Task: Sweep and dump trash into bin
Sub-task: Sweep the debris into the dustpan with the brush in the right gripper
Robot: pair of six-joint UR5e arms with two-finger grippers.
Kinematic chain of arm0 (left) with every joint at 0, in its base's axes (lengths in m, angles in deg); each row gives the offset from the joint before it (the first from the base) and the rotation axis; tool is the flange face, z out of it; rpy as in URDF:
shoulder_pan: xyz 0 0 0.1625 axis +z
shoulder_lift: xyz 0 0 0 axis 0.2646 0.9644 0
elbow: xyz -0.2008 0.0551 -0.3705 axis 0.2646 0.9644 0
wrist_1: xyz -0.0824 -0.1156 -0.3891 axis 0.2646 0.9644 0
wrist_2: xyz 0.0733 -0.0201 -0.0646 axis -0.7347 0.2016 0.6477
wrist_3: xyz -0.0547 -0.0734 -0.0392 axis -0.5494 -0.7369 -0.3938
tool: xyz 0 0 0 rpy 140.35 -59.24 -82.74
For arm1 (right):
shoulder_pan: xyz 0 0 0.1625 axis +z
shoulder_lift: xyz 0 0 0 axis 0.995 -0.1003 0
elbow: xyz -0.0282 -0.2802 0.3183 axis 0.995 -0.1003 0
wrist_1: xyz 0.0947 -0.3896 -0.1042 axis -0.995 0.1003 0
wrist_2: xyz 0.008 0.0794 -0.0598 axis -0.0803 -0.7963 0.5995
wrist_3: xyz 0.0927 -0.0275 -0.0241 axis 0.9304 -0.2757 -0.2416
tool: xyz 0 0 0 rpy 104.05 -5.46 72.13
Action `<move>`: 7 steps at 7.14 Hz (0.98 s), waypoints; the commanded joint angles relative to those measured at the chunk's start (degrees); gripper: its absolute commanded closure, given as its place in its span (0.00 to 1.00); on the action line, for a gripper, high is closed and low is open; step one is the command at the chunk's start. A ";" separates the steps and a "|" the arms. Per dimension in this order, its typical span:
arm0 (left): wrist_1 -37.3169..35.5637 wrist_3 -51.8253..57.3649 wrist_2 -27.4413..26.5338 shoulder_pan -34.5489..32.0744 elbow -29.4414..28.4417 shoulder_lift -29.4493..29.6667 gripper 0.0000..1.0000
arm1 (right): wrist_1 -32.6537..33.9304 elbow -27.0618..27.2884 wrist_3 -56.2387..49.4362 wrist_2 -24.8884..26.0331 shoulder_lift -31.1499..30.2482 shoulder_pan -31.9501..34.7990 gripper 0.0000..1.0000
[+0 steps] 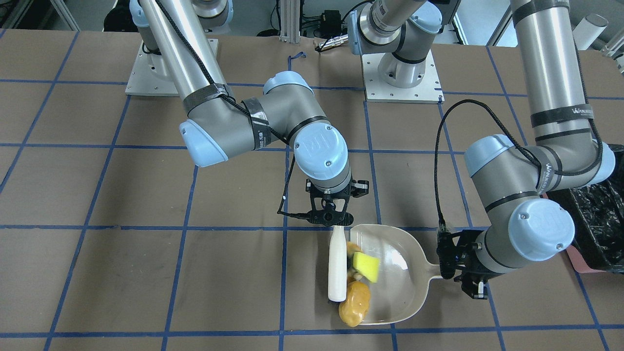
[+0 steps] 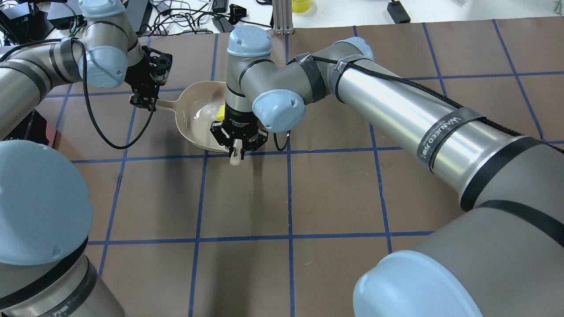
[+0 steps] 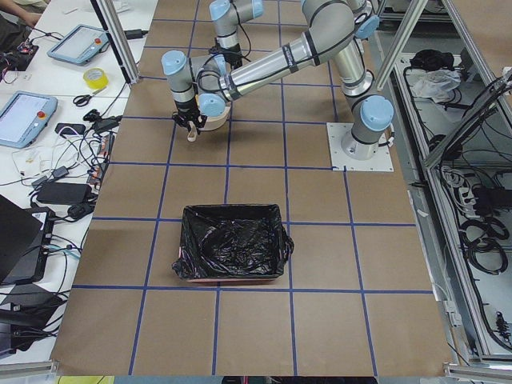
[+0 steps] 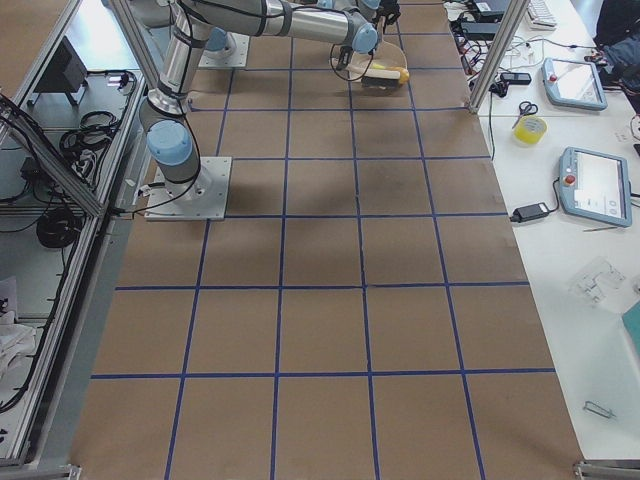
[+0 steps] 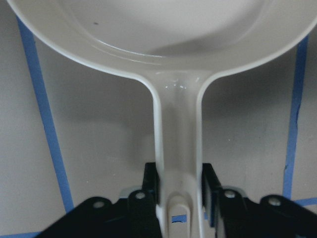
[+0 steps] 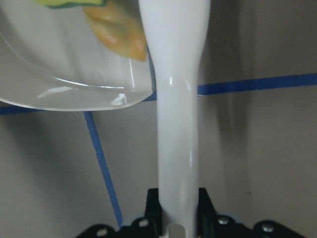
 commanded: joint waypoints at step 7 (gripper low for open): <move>-0.09 0.35 0.24 0.09 0.09 -0.09 1.00 | 6.95 -6.30 6.40 -6.37 3.05 4.10 1.00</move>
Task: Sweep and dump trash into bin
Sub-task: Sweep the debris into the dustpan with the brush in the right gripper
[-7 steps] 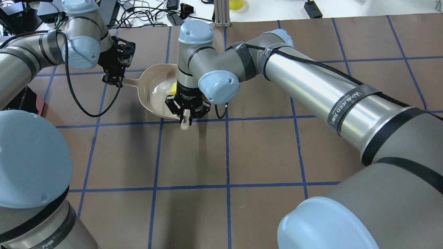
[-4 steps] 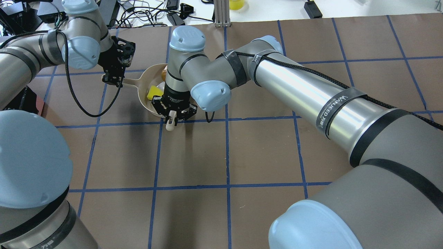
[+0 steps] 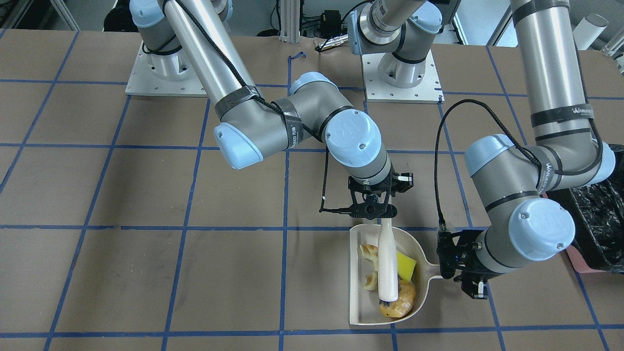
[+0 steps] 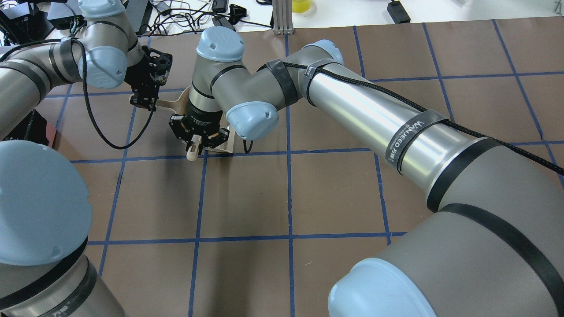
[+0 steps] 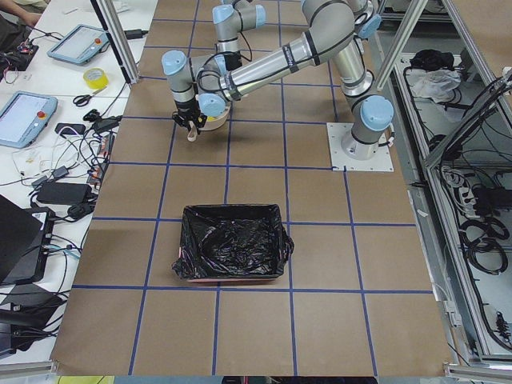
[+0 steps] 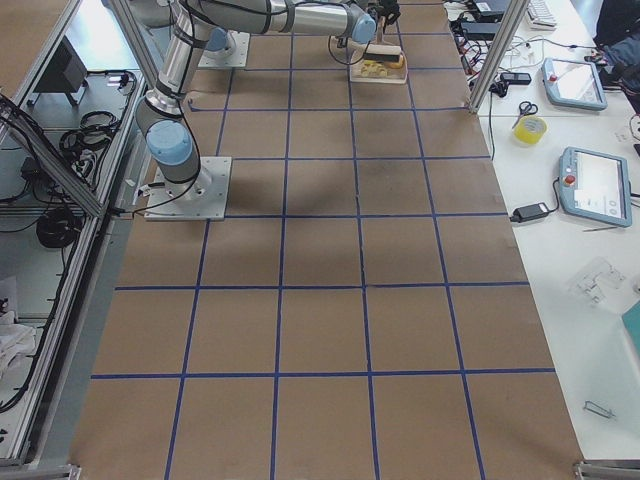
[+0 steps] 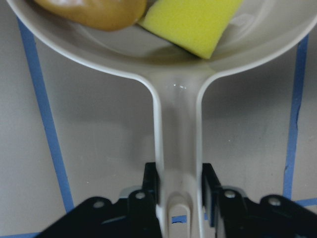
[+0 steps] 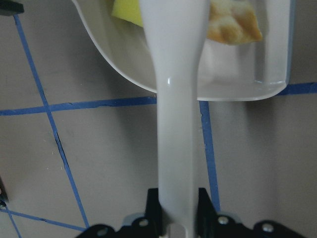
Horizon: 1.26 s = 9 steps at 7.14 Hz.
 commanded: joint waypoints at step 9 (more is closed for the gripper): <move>1.56 2.45 7.90 5.12 0.01 -2.55 1.00 | -20.42 7.57 -19.43 14.25 -13.79 -26.76 1.00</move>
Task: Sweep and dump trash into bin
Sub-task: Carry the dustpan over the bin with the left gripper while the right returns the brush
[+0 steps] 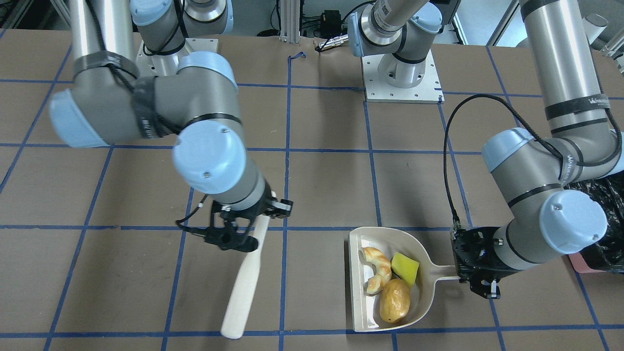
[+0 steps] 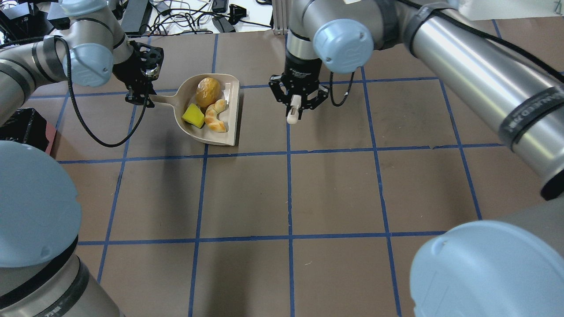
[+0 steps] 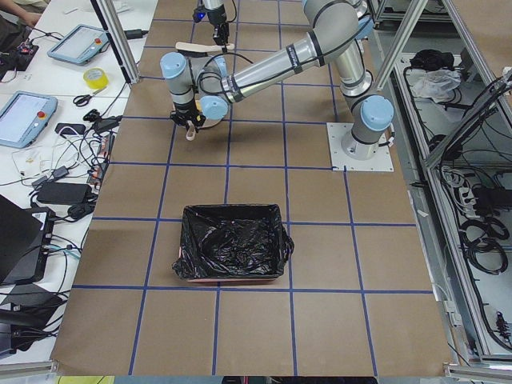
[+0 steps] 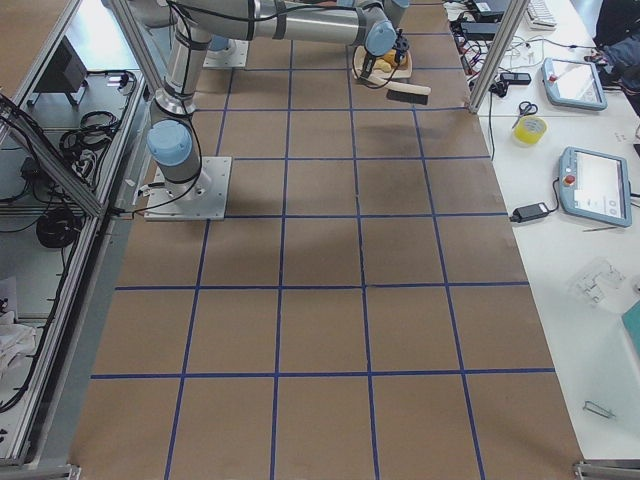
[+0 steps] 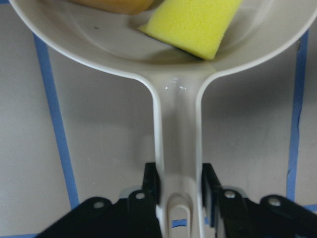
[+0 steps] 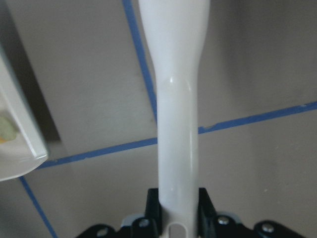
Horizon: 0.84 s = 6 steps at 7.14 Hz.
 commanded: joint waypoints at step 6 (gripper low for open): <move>22.89 22.81 1.14 19.95 -9.84 -7.01 1.00 | 0.56 18.60 -49.01 9.84 -8.38 -36.15 1.00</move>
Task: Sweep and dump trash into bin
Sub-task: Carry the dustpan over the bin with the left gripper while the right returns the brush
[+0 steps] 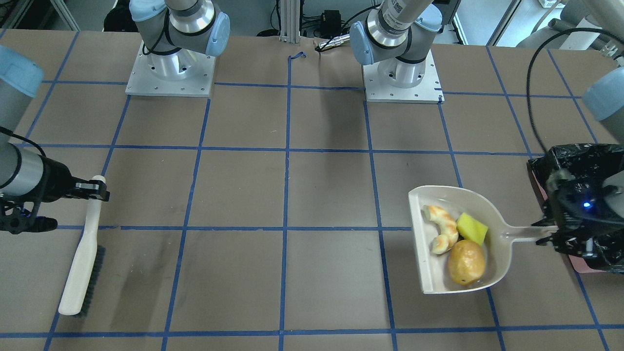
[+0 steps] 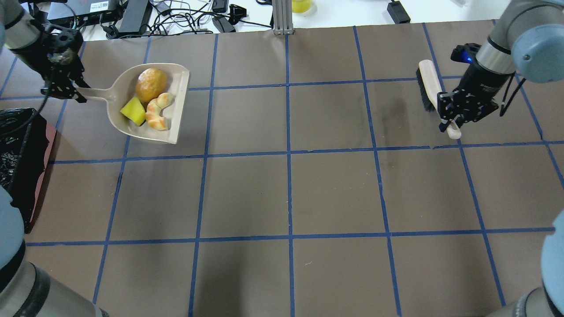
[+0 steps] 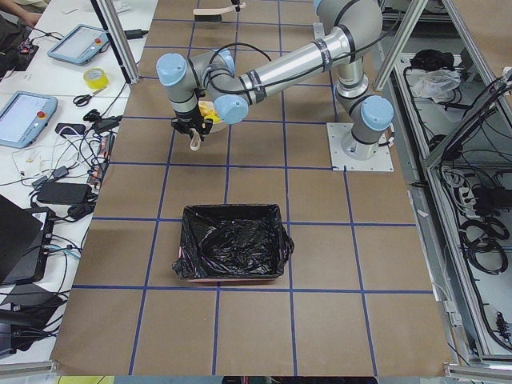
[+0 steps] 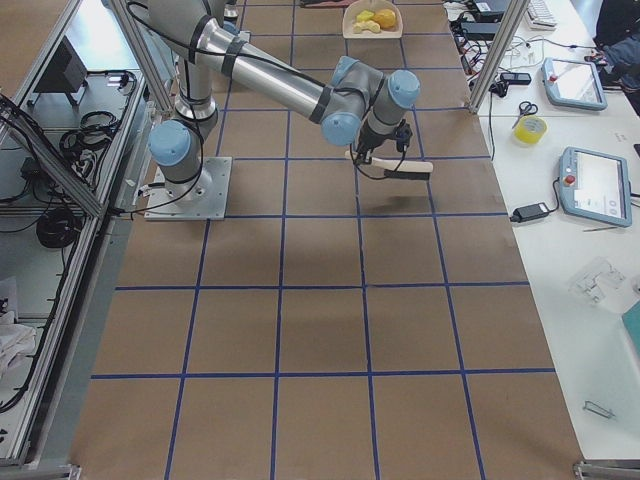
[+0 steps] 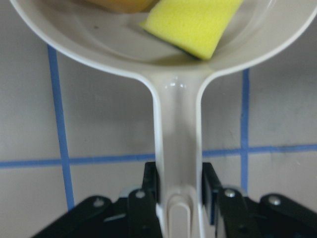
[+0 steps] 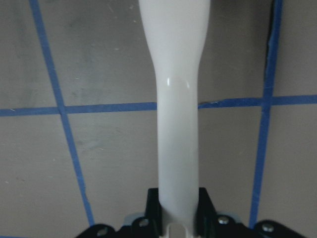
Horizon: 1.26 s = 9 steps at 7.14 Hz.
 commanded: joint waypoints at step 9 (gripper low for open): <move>10.56 49.38 -6.67 25.96 -31.01 15.92 1.00 | 4.89 0.61 -5.87 2.49 5.11 -4.36 1.00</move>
